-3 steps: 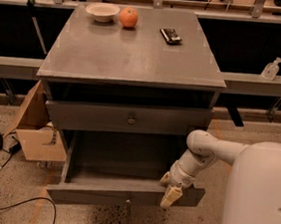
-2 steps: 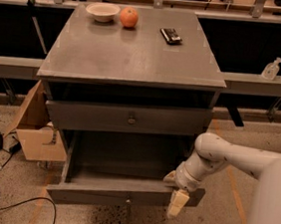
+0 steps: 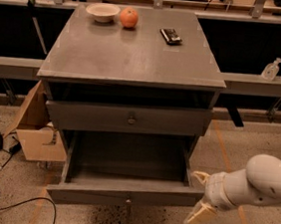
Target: Open middle drawer
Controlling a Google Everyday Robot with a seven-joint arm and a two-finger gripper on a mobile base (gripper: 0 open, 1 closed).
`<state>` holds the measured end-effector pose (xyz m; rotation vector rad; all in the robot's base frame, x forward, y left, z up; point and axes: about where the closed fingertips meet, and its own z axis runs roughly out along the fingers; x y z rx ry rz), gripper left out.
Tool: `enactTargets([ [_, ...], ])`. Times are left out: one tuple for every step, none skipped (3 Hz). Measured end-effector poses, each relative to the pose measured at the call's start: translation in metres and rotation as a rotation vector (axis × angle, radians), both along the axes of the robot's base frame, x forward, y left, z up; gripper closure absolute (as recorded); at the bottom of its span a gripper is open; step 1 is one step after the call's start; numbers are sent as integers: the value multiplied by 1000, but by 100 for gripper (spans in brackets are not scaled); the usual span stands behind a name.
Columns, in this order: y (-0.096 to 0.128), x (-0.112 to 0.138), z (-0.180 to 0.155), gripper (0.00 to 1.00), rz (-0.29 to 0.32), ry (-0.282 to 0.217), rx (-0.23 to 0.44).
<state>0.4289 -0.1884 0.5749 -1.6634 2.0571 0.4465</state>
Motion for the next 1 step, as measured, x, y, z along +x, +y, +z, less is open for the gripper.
enactTargets([
  [-17,-10,25,17,-56,-60,15],
])
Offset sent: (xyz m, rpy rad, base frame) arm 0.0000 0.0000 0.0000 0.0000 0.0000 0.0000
